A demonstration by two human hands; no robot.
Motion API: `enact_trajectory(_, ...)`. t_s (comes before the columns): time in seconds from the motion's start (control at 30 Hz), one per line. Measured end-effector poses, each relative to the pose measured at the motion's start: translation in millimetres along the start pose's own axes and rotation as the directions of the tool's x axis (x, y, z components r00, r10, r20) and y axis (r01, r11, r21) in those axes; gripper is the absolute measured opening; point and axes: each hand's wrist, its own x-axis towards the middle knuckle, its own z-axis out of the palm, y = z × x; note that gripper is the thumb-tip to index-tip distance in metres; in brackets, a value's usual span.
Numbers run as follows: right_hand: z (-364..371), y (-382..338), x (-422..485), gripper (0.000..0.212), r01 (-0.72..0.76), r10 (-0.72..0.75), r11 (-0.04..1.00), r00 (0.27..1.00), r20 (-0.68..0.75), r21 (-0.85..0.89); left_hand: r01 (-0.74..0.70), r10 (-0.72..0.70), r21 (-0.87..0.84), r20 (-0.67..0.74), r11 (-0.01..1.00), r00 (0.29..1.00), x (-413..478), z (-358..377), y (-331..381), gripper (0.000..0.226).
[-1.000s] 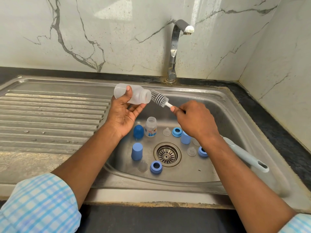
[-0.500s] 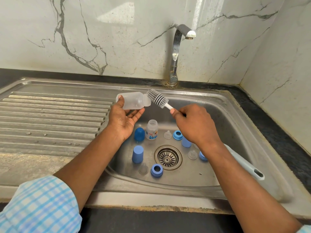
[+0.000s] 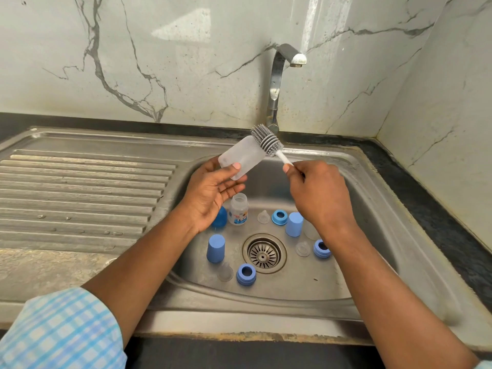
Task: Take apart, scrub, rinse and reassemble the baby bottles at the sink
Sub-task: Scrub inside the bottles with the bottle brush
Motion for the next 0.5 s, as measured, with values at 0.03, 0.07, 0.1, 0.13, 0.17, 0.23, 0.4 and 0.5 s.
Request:
enact_trajectory(0.03, -1, 1, 1, 0.037, -0.005, 0.005, 1.0, 1.0, -0.001, -0.006, -0.03, 0.03, 0.012, -0.004, 0.999, 1.0, 1, 0, -1, 0.029)
enact_trajectory(0.07, -3, 1, 1, 0.037, -0.007, 0.007, 1.0, 1.0, 0.001, -0.007, -0.055, 0.055, 0.019, -0.015, 0.998, 0.998, 2, -1, -2, 0.037)
enact_trajectory(0.1, -4, 1, 1, 0.038, -0.001, 0.001, 1.0, 1.0, 0.007, -0.005, -0.078, 0.079, 0.026, -0.028, 0.997, 0.997, 2, -1, -3, 0.042)
enact_trajectory(0.13, -4, 0, 0, 0.038, 0.018, -0.018, 1.0, 1.0, 0.018, 0.0, -0.102, 0.104, 0.038, -0.042, 0.994, 0.994, 3, -2, -4, 0.044)
enact_trajectory(0.17, -4, -4, -2, 0.037, 0.048, -0.049, 0.999, 0.998, 0.042, 0.002, -0.127, 0.13, 0.056, -0.056, 0.99, 0.99, 3, -2, -4, 0.045)
enact_trajectory(0.23, -1, -13, -10, 0.034, 0.128, -0.126, 0.992, 0.985, 0.12, -0.006, -0.174, 0.183, 0.1, -0.079, 0.98, 0.98, 3, -4, -5, 0.044)
enact_trajectory(0.4, 4, -25, -16, 0.031, 0.217, -0.205, 0.973, 0.968, 0.143, -0.073, -0.252, 0.279, 0.216, -0.106, 0.943, 0.954, 6, -7, -5, 0.043)
enact_trajectory(0.5, -3, -14, -6, 0.035, 0.086, -0.082, 0.993, 0.996, 0.044, -0.078, -0.276, 0.304, 0.283, -0.061, 0.919, 0.951, 6, -5, -8, 0.04)
